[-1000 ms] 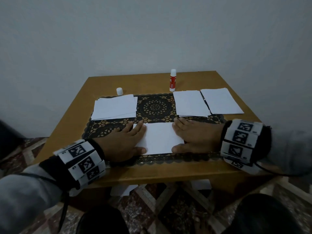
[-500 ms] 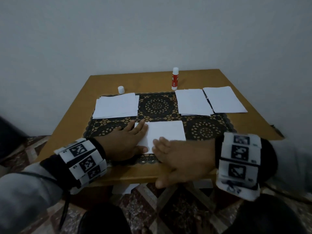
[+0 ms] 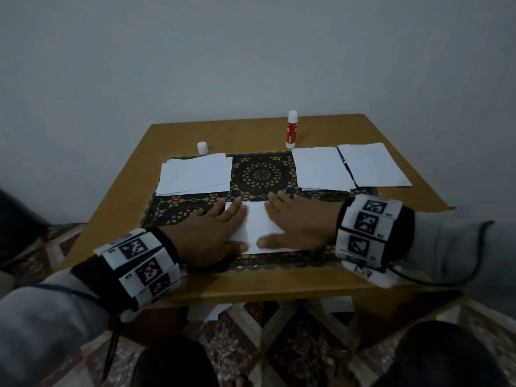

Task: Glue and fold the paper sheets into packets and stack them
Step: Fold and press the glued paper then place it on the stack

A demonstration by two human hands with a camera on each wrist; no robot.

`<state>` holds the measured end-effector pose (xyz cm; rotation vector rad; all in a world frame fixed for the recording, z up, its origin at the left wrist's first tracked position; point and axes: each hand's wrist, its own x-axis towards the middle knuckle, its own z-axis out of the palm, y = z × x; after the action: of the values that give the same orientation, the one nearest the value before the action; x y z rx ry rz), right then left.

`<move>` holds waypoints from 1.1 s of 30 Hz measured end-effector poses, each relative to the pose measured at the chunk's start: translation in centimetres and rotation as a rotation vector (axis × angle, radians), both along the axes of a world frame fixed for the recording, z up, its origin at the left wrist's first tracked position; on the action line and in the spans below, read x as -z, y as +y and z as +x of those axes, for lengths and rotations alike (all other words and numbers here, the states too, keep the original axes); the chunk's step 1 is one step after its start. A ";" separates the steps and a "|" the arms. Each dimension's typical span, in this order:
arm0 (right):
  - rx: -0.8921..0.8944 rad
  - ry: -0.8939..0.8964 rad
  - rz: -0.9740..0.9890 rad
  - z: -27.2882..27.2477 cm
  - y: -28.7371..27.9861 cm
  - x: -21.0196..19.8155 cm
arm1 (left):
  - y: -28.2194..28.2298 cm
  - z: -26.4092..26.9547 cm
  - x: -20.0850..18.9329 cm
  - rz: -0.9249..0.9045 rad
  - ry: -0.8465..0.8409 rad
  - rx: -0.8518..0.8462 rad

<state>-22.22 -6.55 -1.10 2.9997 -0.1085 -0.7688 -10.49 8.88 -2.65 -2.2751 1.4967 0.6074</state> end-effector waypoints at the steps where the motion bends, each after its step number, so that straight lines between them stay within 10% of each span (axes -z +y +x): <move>1: -0.054 0.000 0.016 -0.5 0.8 0.0 | 0.0 0.0 0.0 -0.005 0.001 0.002; 17: -0.085 0.086 0.017 -3.8 -1.5 0.3 | -0.2 -0.7 -0.5 0.005 -0.040 0.010; 23: 0.011 0.076 -0.070 -3.4 -3.9 1.1 | -0.4 -6.4 -1.4 0.013 0.127 0.290; 29: 0.038 0.077 -0.029 -3.4 -4.0 0.9 | -3.2 -1.5 -1.4 0.033 -0.074 0.050; 33: 0.032 0.071 -0.034 -3.4 -4.0 1.0 | -2.6 -5.1 -1.1 0.103 0.069 0.288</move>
<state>-25.66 -10.53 -2.11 2.9418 -0.1657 -0.8662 -15.58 6.24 -1.51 -1.9323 1.7416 0.6649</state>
